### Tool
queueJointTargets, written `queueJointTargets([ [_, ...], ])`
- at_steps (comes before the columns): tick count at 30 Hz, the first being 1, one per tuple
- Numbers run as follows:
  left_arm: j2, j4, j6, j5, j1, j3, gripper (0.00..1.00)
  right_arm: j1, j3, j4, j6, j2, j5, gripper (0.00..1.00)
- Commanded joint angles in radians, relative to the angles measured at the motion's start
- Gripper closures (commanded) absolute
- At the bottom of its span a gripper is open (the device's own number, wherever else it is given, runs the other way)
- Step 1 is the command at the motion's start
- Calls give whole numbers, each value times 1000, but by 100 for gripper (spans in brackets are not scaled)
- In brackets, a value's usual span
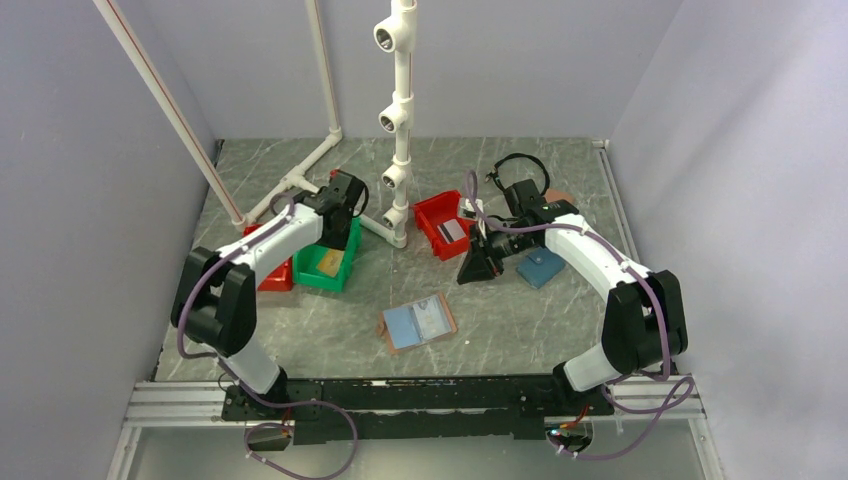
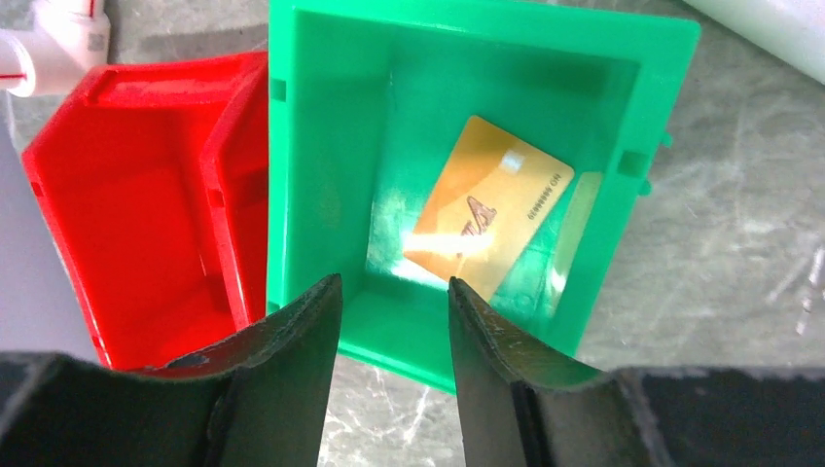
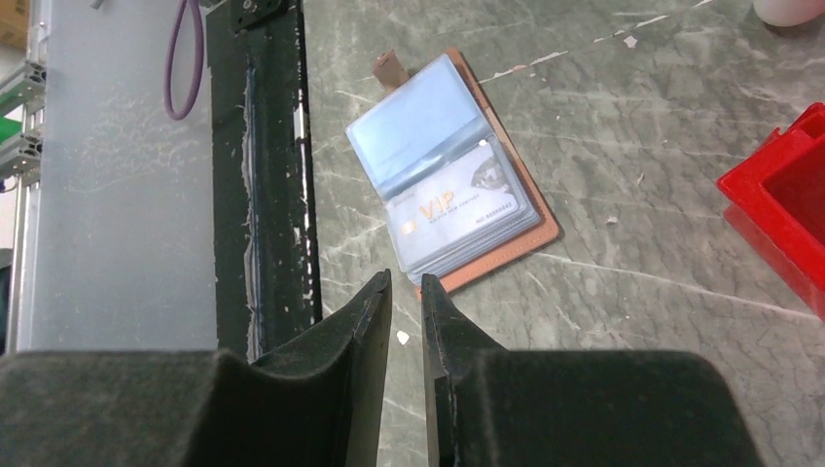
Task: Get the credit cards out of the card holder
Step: Place the credit card in the storage box.
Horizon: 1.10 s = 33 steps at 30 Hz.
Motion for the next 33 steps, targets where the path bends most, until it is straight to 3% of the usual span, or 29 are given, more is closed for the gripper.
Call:
queueJointTargets([
  [1,-142,-19,-72,113,3,7,49,-5,26,-8,-38,-26,-46,80],
  [5,-340,55,-108,265,3,-112,44,-5,27,-22,-65,-37,-42,80],
  [12,-676,257,-260,564,3,-413,17,0,-11,-2,-96,-85,-61,78],
  [17,-839,433,-409,757,3,-574,17,31,-130,106,-73,-178,-17,73],
  [23,-855,784,-663,994,2,-763,19,37,-225,158,-197,-268,-63,72],
  [28,-805,799,-699,980,-59,-773,18,43,-311,137,-415,-304,-126,71],
  [33,-730,732,-648,794,-234,-712,22,60,-332,224,-315,-275,-99,77],
])
